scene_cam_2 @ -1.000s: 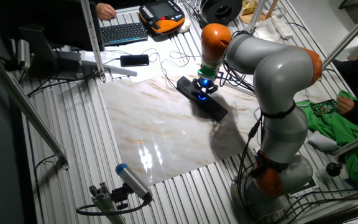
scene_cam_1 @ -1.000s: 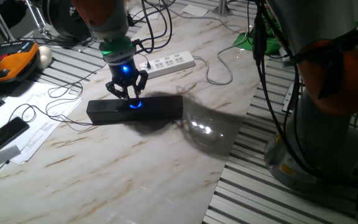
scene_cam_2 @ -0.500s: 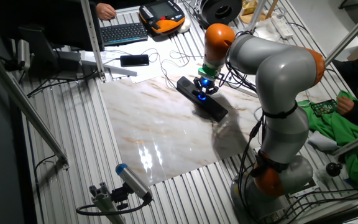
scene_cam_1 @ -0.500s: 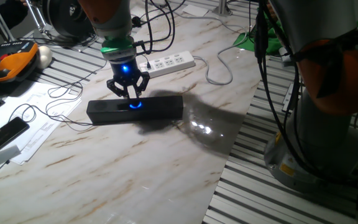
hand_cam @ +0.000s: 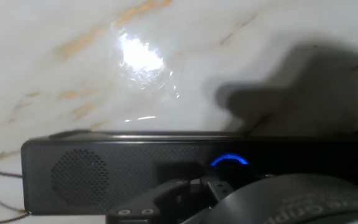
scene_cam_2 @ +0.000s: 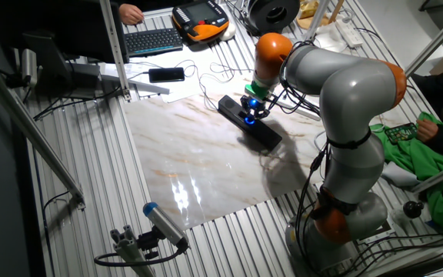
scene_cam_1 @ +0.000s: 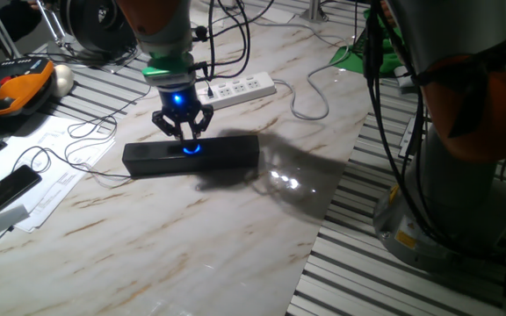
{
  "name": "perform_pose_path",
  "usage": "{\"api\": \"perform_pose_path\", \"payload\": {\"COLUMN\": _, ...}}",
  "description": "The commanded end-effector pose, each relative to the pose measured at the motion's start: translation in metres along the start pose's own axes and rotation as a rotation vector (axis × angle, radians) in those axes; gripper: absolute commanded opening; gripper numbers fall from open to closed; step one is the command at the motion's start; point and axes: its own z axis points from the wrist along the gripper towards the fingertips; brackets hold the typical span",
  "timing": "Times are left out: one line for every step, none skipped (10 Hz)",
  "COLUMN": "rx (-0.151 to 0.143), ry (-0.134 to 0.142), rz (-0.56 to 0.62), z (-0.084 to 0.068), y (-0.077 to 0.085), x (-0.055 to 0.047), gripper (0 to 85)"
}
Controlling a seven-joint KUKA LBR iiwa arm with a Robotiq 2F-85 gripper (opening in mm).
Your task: Turn the knob to increase the volume of the speaker
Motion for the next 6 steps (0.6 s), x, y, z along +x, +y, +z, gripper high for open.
{"api": "perform_pose_path", "payload": {"rx": -0.001, "ry": 0.002, "rz": 0.016, "z": 0.0009, "y": -0.0006, "x": 0.0002, "gripper": 0.0}}
{"api": "perform_pose_path", "payload": {"rx": -0.003, "ry": 0.003, "rz": 0.032, "z": 0.001, "y": -0.0006, "x": 0.0002, "gripper": 0.0}}
{"api": "perform_pose_path", "payload": {"rx": -0.008, "ry": 0.004, "rz": 0.054, "z": 0.0009, "y": -0.0006, "x": 0.0002, "gripper": 0.0}}
{"api": "perform_pose_path", "payload": {"rx": -0.014, "ry": 0.004, "rz": 0.077, "z": 0.0009, "y": -0.0006, "x": 0.0003, "gripper": 0.0}}
{"api": "perform_pose_path", "payload": {"rx": -0.02, "ry": 0.001, "rz": 0.098, "z": 0.0008, "y": -0.0005, "x": 0.0005, "gripper": 0.0}}
{"api": "perform_pose_path", "payload": {"rx": -0.023, "ry": -0.004, "rz": 0.118, "z": 0.0006, "y": -0.0003, "x": 0.0009, "gripper": 0.0}}
